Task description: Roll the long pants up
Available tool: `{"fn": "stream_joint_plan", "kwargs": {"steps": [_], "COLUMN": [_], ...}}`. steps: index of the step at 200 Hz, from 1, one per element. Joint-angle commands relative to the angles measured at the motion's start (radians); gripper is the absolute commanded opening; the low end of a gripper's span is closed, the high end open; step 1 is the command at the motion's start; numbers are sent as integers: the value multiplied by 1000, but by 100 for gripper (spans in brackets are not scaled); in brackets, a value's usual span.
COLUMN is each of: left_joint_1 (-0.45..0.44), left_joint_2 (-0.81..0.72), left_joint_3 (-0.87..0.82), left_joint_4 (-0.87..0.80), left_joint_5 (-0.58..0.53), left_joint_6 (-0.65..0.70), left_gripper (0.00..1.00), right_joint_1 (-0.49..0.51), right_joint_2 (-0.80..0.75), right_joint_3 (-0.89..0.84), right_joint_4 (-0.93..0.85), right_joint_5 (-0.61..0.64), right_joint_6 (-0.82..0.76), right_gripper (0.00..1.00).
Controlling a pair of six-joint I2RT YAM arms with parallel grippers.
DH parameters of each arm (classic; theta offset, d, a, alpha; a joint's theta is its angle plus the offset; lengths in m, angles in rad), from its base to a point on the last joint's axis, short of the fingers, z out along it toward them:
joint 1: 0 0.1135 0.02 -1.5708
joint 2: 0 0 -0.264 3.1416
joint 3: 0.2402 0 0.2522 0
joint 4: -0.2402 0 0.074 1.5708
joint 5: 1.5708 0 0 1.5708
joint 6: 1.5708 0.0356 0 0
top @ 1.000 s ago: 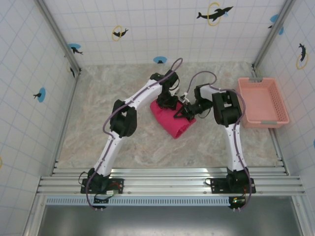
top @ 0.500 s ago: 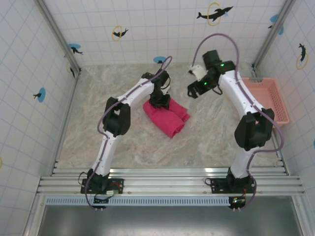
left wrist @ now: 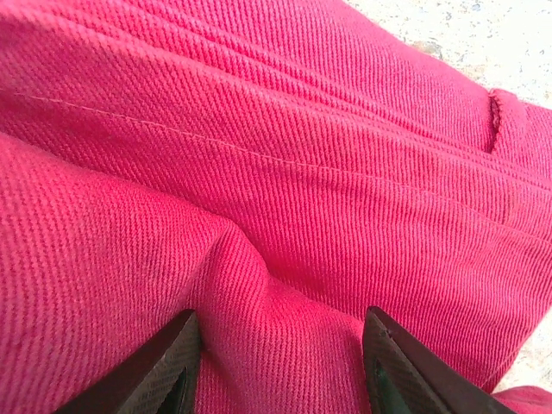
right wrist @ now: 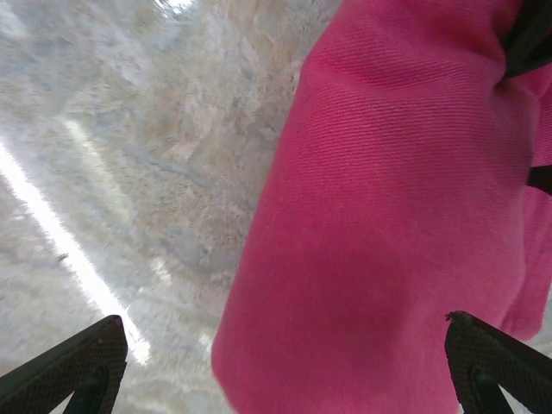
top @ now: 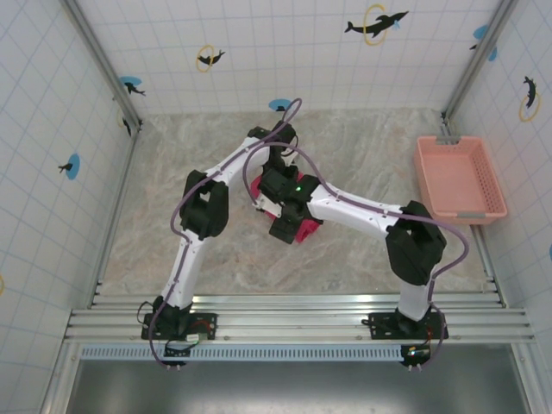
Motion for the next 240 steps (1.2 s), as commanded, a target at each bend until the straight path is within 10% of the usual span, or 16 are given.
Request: {"fn": "stream_joint_plan", "kwargs": {"steps": [1, 67, 123, 173, 183, 240], "left_joint_1": [28, 37, 45, 90, 116, 252], "left_joint_2": [96, 67, -25, -106, -123, -223], "left_joint_3": [-73, -92, -172, -132, -111, 20], "left_joint_4": [-147, -169, -103, -142, -154, -250], "left_joint_5": [-55, -36, 57, 54, 48, -131], "left_joint_6": [25, 72, 116, 130, 128, 163], "left_gripper": [53, 54, 57, 65, 97, 97], "right_joint_1": [2, -90, -178, -193, -206, -313], "right_joint_2": [94, 273, 351, 363, 366, 366], "right_joint_3": [-21, 57, 172, 220, 220, 285], "right_joint_4": [68, 62, -61, -158, -155, -179], "right_joint_5": [75, 65, -365, -701, -771, -1109], "right_joint_6": [-4, -44, -131, -128, -104, 1], "right_gripper": [98, 100, 39, 38, 37, 38]}}
